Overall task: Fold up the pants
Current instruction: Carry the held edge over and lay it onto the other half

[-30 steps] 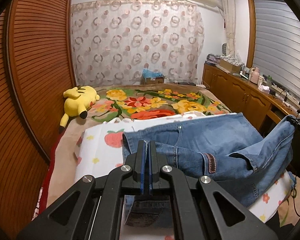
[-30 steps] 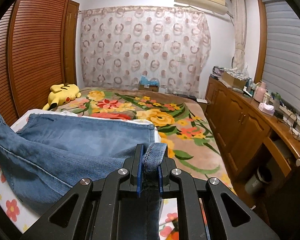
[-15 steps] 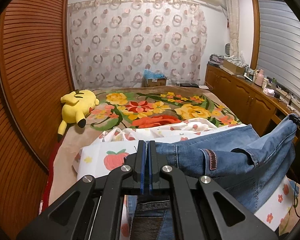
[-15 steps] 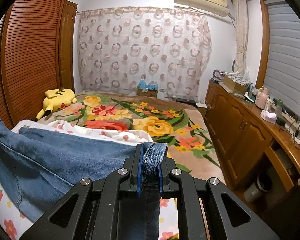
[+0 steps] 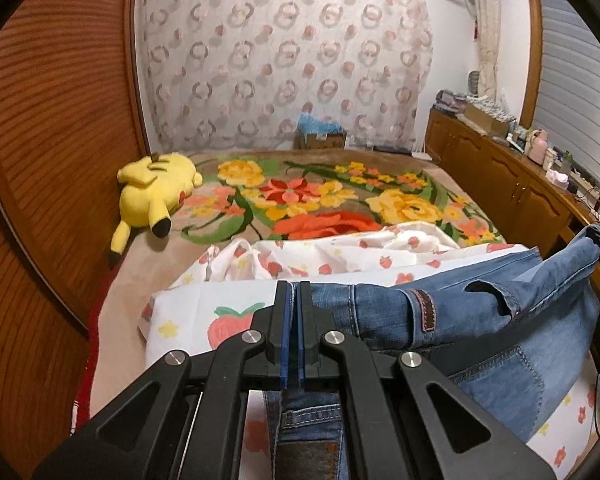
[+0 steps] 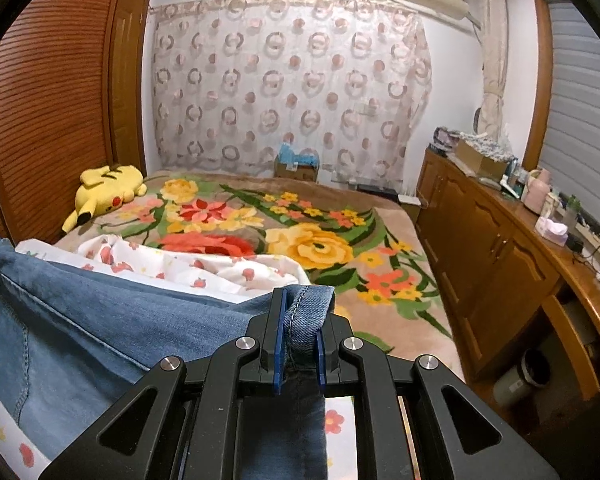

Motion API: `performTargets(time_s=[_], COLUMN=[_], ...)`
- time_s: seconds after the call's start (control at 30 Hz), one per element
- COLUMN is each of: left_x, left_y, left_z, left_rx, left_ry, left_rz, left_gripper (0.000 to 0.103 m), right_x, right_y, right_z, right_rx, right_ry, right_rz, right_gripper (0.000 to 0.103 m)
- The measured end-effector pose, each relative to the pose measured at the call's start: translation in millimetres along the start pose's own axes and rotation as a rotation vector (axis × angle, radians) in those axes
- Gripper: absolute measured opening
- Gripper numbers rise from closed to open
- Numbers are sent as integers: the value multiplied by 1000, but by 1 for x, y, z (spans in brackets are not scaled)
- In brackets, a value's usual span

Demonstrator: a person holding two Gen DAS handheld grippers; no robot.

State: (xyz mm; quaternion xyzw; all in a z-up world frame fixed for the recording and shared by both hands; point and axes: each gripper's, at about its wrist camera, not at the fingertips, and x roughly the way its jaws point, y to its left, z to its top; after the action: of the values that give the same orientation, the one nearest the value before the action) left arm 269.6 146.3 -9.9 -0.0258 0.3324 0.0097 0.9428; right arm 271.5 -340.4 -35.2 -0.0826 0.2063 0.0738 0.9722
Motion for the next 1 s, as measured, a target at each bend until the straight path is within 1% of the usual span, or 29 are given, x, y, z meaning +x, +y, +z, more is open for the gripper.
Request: performTargets(time_s=[0.3, 0.43, 0.6, 0.77, 0.9, 1.0], left_x=[36, 47, 51, 55, 58, 56], left_y=[3, 1, 0, 2, 1, 1], left_z=[-6, -9, -9, -8, -9, -7], left_rx=[-6, 5, 15, 13, 15, 17], left_ry=[61, 90, 101, 103, 112, 114], left_rz=[8, 17, 20, 21, 22, 21], left_gripper=[4, 4, 4, 4, 4, 4], right_x=[33, 36, 40, 43, 51, 48], right_y=[0, -1, -2, -7, -4, -6], right_z=[15, 25, 31, 36, 30, 29], right_rx=[-21, -22, -23, -5, 9, 26], right_ry=[91, 113, 128, 124, 148, 155], right_rz=[-5, -4, -1, 0, 6, 15], right_gripper=[12, 12, 12, 12, 12, 14])
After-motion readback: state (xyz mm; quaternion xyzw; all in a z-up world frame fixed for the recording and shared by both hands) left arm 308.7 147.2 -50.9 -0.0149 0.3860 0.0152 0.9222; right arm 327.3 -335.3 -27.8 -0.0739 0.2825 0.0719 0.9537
